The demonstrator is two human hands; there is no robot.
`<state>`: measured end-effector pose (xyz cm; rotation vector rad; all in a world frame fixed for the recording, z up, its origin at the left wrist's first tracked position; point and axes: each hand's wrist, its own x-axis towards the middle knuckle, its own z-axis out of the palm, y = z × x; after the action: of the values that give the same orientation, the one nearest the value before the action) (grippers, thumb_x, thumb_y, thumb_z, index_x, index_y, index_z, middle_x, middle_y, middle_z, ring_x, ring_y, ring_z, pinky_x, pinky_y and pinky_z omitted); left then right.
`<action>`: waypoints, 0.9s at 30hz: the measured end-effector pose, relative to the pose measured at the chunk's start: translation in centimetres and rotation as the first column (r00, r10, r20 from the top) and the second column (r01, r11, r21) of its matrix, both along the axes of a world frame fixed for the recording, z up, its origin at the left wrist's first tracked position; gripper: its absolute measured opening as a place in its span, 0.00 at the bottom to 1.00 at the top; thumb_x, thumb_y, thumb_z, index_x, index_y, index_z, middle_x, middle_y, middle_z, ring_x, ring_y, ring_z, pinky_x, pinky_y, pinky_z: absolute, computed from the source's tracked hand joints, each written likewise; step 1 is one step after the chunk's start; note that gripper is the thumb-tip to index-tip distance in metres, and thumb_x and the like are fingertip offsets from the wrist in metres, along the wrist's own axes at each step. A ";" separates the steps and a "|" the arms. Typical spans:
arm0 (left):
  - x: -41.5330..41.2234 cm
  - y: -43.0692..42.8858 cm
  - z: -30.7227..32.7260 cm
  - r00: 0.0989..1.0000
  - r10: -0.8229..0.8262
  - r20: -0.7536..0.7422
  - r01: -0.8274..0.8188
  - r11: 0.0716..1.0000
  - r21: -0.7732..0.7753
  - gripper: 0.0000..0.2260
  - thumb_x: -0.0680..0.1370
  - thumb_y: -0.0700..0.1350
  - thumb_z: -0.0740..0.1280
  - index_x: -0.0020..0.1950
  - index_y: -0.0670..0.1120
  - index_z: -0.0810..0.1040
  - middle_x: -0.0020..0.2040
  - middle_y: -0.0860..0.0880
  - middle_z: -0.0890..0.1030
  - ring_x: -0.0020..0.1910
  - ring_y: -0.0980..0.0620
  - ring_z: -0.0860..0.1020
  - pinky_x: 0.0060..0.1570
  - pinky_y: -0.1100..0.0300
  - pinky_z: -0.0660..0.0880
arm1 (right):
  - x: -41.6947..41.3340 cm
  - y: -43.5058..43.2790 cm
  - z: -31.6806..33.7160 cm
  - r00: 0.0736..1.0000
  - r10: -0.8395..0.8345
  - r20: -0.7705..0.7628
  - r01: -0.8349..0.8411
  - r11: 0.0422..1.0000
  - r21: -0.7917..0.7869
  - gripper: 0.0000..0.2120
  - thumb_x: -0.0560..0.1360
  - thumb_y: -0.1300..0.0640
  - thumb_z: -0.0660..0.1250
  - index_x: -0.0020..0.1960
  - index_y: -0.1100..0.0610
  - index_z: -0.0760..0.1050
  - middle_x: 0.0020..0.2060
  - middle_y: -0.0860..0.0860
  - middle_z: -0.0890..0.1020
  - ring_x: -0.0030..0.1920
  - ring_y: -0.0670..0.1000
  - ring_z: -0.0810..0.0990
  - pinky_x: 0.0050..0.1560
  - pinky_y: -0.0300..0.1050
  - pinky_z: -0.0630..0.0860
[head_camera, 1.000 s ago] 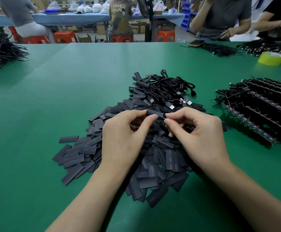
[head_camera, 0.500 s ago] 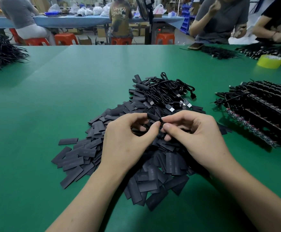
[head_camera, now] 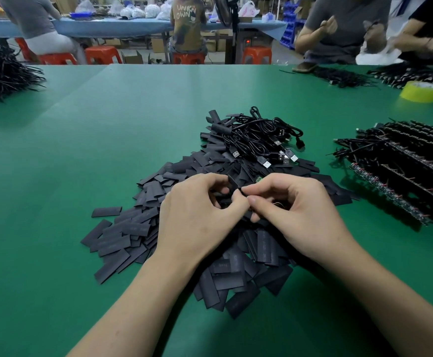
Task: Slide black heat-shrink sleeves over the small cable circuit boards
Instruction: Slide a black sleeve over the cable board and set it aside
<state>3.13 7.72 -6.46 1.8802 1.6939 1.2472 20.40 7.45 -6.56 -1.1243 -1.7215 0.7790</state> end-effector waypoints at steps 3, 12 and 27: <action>0.0 -0.1 0.0 1.000 0.022 -0.016 -0.022 1.000 0.014 0.14 0.69 0.61 0.66 0.48 0.58 0.85 0.37 0.61 0.83 0.38 0.63 0.80 0.46 0.56 0.80 | -0.1 -0.1 0.1 1.000 0.000 0.023 0.000 1.000 0.019 0.08 0.76 0.64 0.73 0.48 0.52 0.85 0.37 0.48 0.86 0.36 0.47 0.86 0.44 0.40 0.81; -0.3 0.7 -0.6 0.991 -0.045 0.126 0.037 0.997 0.064 0.09 0.79 0.54 0.68 0.49 0.55 0.87 0.40 0.62 0.85 0.41 0.63 0.81 0.43 0.68 0.74 | 0.1 0.0 0.2 0.993 -0.063 -0.101 0.064 0.998 0.008 0.08 0.75 0.64 0.74 0.48 0.51 0.84 0.37 0.48 0.87 0.34 0.48 0.86 0.42 0.36 0.79; -0.7 1.3 -1.0 0.923 -0.111 0.368 0.088 0.993 0.080 0.05 0.76 0.46 0.76 0.45 0.57 0.86 0.39 0.59 0.86 0.40 0.60 0.85 0.46 0.65 0.79 | 0.4 0.2 0.3 0.964 -0.094 -0.250 0.064 0.990 -0.126 0.05 0.76 0.65 0.73 0.47 0.56 0.84 0.35 0.56 0.86 0.34 0.51 0.86 0.42 0.39 0.81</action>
<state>2.44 9.02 -7.48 1.6092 1.3575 1.5154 20.75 7.66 -6.23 -1.1114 -1.4231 0.9410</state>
